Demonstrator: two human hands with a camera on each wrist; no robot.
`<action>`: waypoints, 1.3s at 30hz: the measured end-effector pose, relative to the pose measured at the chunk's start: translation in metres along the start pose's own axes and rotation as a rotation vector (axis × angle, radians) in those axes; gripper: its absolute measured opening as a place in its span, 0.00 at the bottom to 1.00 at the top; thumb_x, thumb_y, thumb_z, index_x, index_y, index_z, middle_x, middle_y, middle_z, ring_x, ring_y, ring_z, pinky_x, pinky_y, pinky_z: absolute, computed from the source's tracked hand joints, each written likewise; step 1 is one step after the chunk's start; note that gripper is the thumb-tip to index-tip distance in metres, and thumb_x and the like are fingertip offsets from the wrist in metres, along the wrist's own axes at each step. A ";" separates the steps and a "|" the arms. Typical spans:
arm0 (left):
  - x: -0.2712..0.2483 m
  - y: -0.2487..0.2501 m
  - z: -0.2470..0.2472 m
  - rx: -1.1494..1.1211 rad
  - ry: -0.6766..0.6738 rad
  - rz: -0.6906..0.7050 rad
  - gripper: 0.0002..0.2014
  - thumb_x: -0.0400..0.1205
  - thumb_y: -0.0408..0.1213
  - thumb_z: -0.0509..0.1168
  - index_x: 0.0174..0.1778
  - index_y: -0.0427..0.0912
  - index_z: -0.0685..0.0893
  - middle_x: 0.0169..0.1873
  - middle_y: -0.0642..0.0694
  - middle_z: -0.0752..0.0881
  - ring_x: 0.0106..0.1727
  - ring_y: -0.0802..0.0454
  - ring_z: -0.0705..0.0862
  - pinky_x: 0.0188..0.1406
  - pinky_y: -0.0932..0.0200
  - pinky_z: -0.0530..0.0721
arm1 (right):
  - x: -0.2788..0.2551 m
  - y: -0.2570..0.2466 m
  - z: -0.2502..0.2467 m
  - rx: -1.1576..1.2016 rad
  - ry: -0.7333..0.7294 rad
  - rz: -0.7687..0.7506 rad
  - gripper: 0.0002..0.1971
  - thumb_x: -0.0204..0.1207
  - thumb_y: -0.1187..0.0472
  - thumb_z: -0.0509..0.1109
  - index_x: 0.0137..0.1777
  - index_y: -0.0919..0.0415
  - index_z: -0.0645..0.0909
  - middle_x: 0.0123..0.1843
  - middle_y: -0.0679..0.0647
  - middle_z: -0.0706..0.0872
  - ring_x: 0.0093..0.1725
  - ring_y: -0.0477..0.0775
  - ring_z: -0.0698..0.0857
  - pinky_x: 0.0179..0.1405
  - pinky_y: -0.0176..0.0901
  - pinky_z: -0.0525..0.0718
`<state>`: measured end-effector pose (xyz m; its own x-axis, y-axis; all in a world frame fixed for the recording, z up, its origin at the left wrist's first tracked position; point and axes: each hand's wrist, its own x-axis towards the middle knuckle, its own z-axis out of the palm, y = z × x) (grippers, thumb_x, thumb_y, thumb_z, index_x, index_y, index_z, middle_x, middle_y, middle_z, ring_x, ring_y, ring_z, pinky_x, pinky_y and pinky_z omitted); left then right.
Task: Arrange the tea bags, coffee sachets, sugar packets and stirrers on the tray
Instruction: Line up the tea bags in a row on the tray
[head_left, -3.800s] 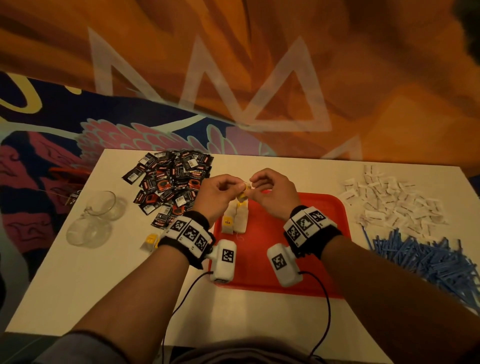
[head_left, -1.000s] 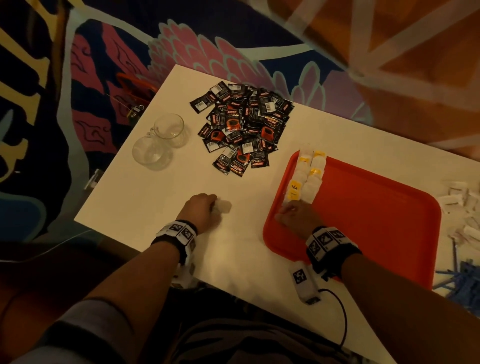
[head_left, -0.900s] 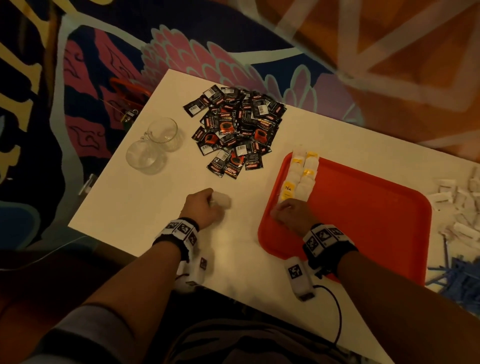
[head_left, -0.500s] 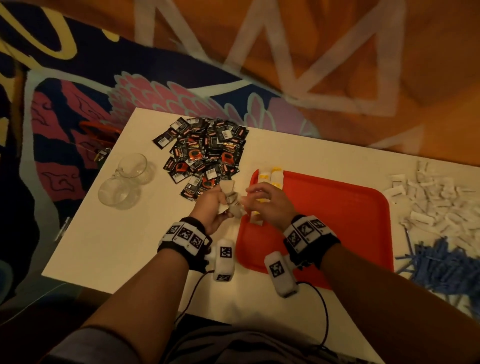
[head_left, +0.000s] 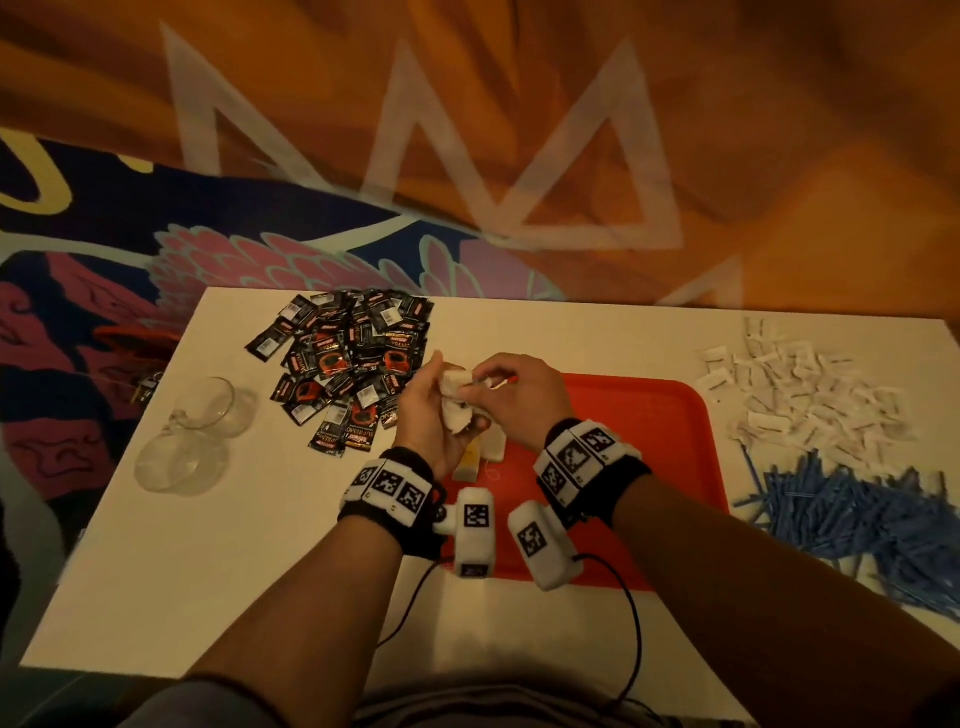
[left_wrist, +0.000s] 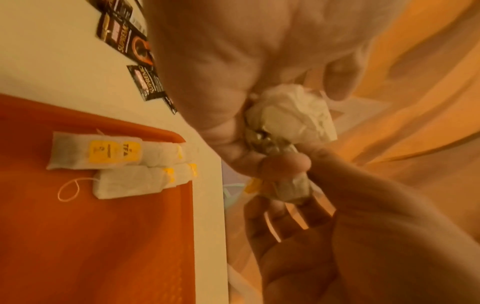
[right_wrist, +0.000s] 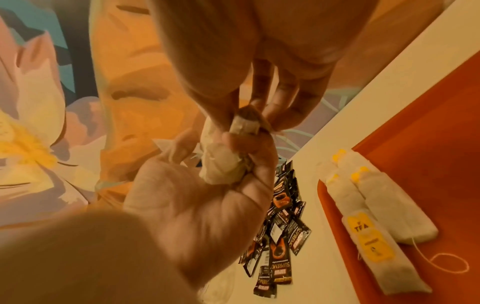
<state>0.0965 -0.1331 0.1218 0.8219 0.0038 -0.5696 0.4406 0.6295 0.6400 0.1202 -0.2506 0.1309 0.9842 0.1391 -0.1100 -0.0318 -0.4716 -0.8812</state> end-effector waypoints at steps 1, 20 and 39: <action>0.003 -0.001 0.002 0.055 0.024 -0.002 0.20 0.87 0.56 0.58 0.39 0.43 0.82 0.32 0.45 0.85 0.28 0.51 0.80 0.21 0.63 0.75 | -0.001 0.000 -0.001 -0.004 -0.012 0.002 0.09 0.67 0.55 0.82 0.38 0.44 0.84 0.41 0.46 0.86 0.41 0.44 0.84 0.39 0.32 0.76; 0.003 0.015 -0.008 -0.150 -0.038 -0.223 0.10 0.79 0.32 0.69 0.53 0.32 0.82 0.37 0.40 0.85 0.33 0.53 0.87 0.25 0.67 0.87 | -0.001 0.006 -0.025 0.185 -0.078 -0.108 0.11 0.73 0.68 0.77 0.40 0.48 0.86 0.40 0.46 0.89 0.43 0.47 0.87 0.51 0.41 0.85; -0.012 0.029 0.002 0.859 -0.032 0.437 0.05 0.81 0.31 0.73 0.40 0.45 0.89 0.22 0.60 0.84 0.22 0.65 0.76 0.23 0.71 0.73 | 0.002 0.000 -0.039 -0.060 -0.071 -0.128 0.15 0.67 0.60 0.83 0.50 0.47 0.83 0.46 0.37 0.85 0.46 0.41 0.84 0.47 0.31 0.81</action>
<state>0.1001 -0.1164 0.1489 0.9798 0.0740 -0.1857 0.1972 -0.2056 0.9586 0.1286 -0.2845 0.1484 0.9647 0.2612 -0.0327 0.1054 -0.4970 -0.8613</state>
